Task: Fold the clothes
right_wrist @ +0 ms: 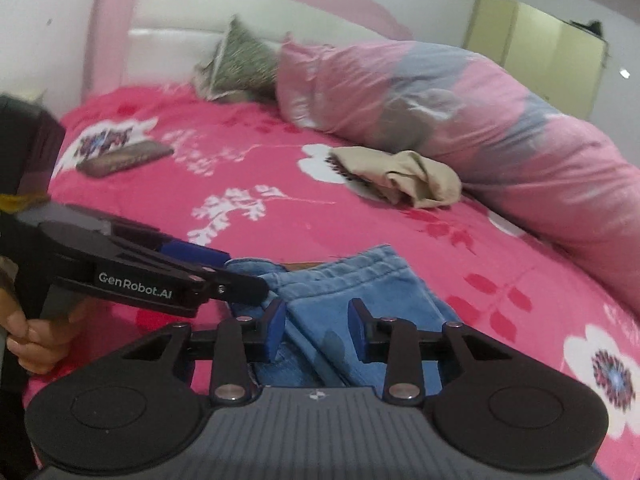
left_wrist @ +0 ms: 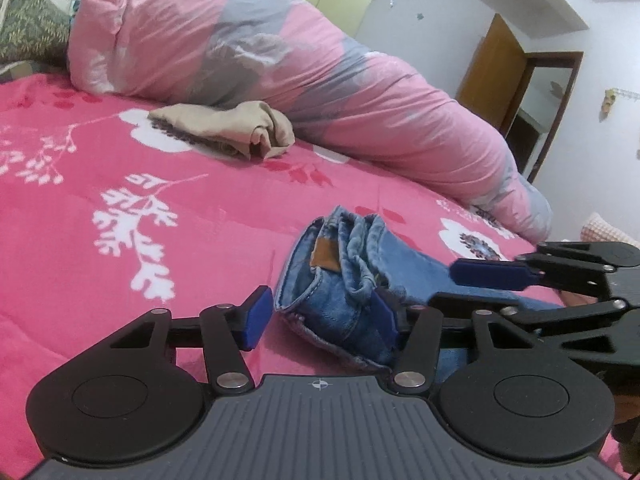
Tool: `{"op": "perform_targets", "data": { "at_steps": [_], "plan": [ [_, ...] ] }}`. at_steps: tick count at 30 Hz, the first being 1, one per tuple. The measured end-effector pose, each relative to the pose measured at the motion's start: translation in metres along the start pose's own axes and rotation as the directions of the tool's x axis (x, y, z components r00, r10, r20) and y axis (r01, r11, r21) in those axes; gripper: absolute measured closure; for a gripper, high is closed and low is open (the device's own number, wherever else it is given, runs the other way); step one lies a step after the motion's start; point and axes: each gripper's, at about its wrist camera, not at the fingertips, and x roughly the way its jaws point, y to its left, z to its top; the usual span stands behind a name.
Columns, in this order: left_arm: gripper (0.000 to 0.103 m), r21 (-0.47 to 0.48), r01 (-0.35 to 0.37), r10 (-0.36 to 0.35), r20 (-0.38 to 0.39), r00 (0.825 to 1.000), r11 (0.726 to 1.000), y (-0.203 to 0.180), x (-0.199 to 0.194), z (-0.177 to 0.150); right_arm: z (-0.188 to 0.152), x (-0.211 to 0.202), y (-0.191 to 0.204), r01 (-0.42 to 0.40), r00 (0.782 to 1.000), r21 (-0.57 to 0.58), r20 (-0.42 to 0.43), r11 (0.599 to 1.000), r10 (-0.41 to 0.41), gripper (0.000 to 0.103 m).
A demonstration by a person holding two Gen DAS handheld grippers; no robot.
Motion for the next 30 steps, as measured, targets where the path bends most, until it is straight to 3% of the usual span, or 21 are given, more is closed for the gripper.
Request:
{"op": "perform_targets", "data": {
  "at_steps": [4,6,9,15,18,22,27,30],
  "plan": [
    [0.048,-0.026,0.017,-0.017,0.001,1.000,1.000,0.005,0.001,-0.003,-0.002,0.012,0.008,-0.002,0.999,-0.030,-0.037,1.000,0.001,0.071],
    [0.048,-0.041,0.024,-0.024,0.002,1.000,0.999,0.008,0.003,-0.003,-0.002,0.018,0.007,-0.011,0.999,-0.015,-0.044,1.000,0.011,0.087],
    [0.048,-0.053,0.035,-0.035,0.009,0.999,0.998,0.009,0.003,-0.003,0.001,0.016,0.005,-0.004,1.000,0.027,-0.029,1.000,0.004,0.098],
    [0.049,-0.107,0.043,-0.042,0.005,0.999,0.993,0.019,0.006,-0.004,0.010,0.001,-0.014,0.006,1.000,0.183,0.022,0.983,-0.010,0.100],
    [0.049,-0.111,0.049,-0.049,0.005,0.999,0.993,0.019,0.007,-0.004,0.015,-0.001,-0.018,0.006,1.000,0.191,0.022,0.982,-0.011,0.100],
    [0.049,-0.125,0.061,-0.061,0.002,0.998,0.990,0.022,0.008,-0.004,0.008,0.011,-0.023,-0.047,0.997,0.251,-0.054,0.967,0.062,0.099],
    [0.043,-0.154,0.137,-0.134,0.028,0.991,0.978,0.028,-0.002,-0.002,0.003,0.015,-0.038,-0.092,0.991,0.389,-0.055,0.917,0.123,0.098],
    [0.036,-0.154,0.155,-0.149,0.047,0.988,0.976,0.026,-0.003,0.003,-0.005,0.020,-0.064,-0.151,0.977,0.575,-0.039,0.804,0.211,0.097]
  ]
}}
